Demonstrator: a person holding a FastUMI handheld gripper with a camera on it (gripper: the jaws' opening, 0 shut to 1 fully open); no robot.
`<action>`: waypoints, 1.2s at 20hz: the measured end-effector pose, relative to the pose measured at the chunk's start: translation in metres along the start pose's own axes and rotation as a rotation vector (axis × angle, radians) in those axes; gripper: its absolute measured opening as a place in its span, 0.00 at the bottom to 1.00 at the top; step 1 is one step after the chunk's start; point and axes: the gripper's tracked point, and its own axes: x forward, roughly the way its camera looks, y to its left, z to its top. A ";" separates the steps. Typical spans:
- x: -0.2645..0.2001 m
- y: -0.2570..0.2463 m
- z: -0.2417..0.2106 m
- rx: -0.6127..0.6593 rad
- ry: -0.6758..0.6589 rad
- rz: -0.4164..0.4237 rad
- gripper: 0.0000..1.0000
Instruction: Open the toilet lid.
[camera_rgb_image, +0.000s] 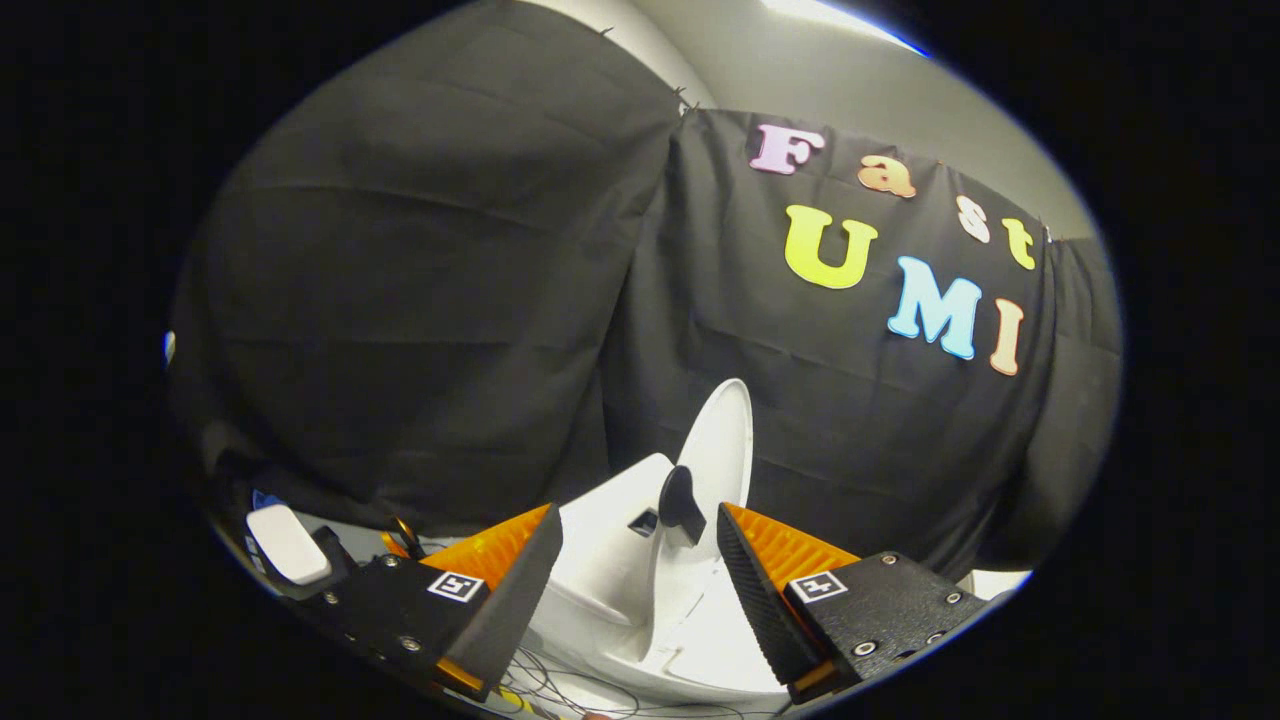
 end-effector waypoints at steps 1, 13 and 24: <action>-0.010 -0.010 0.010 0.038 -0.047 0.012 0.95; -0.091 -0.256 0.033 0.186 -0.370 -0.231 0.95; -0.157 -0.416 -0.072 0.178 -0.274 -0.531 0.95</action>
